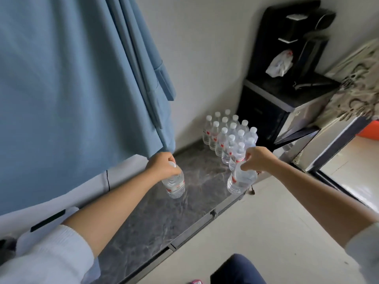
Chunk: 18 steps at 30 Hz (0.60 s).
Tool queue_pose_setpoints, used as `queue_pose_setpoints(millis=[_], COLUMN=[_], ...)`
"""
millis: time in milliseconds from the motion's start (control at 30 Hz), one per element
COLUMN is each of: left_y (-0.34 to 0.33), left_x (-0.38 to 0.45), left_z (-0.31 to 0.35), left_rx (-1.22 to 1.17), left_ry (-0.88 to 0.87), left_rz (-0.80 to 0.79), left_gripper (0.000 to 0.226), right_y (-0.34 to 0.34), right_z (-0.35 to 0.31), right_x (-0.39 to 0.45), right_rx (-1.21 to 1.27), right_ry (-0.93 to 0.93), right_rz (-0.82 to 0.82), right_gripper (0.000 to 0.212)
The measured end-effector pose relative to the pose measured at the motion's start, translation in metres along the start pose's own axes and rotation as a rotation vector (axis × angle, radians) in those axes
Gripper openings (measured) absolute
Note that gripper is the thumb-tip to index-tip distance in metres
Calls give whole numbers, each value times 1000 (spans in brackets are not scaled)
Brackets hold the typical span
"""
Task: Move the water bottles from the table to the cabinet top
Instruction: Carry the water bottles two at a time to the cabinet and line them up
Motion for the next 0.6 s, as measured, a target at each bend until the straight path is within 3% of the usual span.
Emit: queue_pose_setpoints(millis=[267,400,600], left_y=[-72,-117,-180], left_x=[87,111,126], left_z=[67,96,107], left_rx=[9,7,-7], left_ry=[84,164,319], left_rz=[-24,-36,-31], left_gripper=[29,30,36], right_y=[27,26,7], right_z=[77,121,170], right_x=[118,166,226], right_rx=[-52,-104,-51], right_ry=[-8,27,-35], right_rz=[-66,-101,-134], right_gripper=[12,26,25])
Point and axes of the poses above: each hand's wrist, its own x-axis towards the middle knuckle, its own y-axis out of the back of the hand, z = x × y, the point moved 6 cm from there along x, towards the middle knuckle, and after that the axes turned 15 degrees about z, right-handed, at the moved point
